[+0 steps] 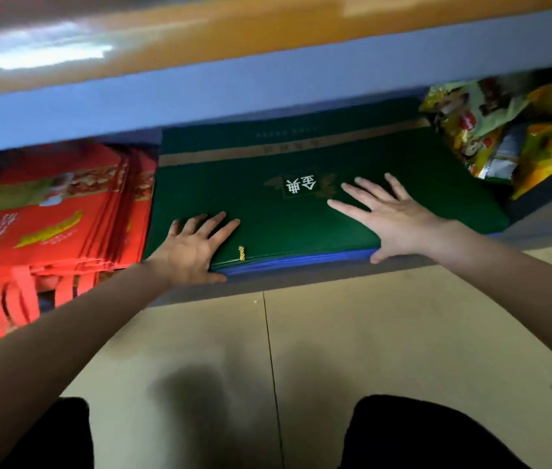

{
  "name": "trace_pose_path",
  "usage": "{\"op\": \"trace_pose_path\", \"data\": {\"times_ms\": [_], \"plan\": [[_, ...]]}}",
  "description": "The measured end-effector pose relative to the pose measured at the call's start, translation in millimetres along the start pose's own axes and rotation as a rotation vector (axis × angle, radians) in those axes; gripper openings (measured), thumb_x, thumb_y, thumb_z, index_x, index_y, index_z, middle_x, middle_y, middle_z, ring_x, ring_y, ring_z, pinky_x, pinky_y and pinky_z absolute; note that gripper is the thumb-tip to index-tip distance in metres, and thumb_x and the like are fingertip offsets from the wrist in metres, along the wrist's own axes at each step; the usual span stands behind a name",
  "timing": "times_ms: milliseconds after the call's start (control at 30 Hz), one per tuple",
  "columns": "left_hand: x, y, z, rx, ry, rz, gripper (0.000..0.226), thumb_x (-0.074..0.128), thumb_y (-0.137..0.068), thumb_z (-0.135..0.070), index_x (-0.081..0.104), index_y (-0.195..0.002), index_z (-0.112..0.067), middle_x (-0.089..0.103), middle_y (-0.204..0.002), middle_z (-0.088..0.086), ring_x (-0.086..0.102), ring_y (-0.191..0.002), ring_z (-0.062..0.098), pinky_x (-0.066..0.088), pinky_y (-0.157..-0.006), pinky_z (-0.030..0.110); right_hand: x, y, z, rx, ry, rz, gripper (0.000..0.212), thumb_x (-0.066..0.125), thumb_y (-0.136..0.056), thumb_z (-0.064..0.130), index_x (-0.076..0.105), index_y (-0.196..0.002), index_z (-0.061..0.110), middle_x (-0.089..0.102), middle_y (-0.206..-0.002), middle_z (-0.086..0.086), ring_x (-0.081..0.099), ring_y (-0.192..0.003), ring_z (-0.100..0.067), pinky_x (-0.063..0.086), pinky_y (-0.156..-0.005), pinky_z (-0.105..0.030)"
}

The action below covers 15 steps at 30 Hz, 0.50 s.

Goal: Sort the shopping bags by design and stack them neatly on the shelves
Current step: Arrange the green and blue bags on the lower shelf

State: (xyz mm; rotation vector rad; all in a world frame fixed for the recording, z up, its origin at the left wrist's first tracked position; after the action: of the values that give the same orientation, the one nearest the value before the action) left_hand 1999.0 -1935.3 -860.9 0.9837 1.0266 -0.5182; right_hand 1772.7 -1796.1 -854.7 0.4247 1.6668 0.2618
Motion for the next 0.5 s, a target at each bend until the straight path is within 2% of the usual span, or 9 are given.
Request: {"op": "trace_pose_path", "data": {"times_ms": [100,233,333,400,500], "plan": [[3,2,-6,-0.012,-0.031,-0.031,0.105,0.055,-0.081,-0.062,-0.019,-0.146,-0.027,-0.007,-0.157,0.000,0.004,-0.143,0.028,0.012,-0.115,0.049,-2,11,0,0.074,-0.008,-0.033,0.116,0.072,-0.073,0.050,-0.019,-0.145,0.037,-0.015,-0.157,-0.003,-0.016,-0.144,-0.022,-0.009,-0.113,-0.052],[-12,11,-8,-0.038,0.025,-0.046,0.115,0.060,-0.074,-0.066,-0.022,-0.145,-0.028,-0.014,-0.156,0.004,-0.002,-0.144,0.031,0.006,-0.115,0.051,-8,35,-13,0.136,-0.110,-0.066,0.117,0.073,-0.071,0.051,-0.013,-0.147,0.034,-0.017,-0.156,-0.004,-0.019,-0.143,-0.022,-0.009,-0.113,-0.051],[-36,14,-37,0.036,0.106,-0.124,0.119,0.062,-0.070,-0.068,-0.021,-0.145,-0.028,-0.013,-0.156,0.005,-0.005,-0.144,0.030,0.001,-0.115,0.051,-10,66,-46,0.185,-0.204,-0.062,0.119,0.077,-0.069,0.047,-0.012,-0.147,0.034,-0.018,-0.156,-0.003,-0.019,-0.143,-0.021,-0.009,-0.114,-0.045],[-54,7,-72,0.107,0.126,-0.175,0.116,0.060,-0.072,-0.068,-0.019,-0.146,-0.028,-0.013,-0.157,0.005,-0.007,-0.144,0.030,-0.002,-0.115,0.052,-8,90,-77,0.259,-0.270,-0.012,0.117,0.079,-0.070,0.040,-0.009,-0.147,0.036,-0.016,-0.156,-0.003,-0.013,-0.144,-0.024,0.001,-0.116,-0.043],[-78,-17,-135,0.211,0.098,-0.207,0.109,0.056,-0.077,-0.066,-0.018,-0.147,-0.028,-0.014,-0.156,0.005,-0.007,-0.144,0.031,-0.004,-0.115,0.054,-1,124,-122,0.398,-0.376,0.033,0.100,0.077,-0.076,0.021,0.010,-0.149,0.028,0.004,-0.156,-0.009,0.015,-0.142,-0.029,0.026,-0.109,-0.037]]}}
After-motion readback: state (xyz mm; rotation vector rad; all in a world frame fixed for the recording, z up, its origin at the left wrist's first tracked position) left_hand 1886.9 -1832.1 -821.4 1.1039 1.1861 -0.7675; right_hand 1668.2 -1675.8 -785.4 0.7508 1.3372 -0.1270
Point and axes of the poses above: each hand's wrist, its own y-axis away from the middle knuckle, its own x-axis out of the palm, z = x × y, the point moved 9 cm from there along -y, towards the middle knuckle
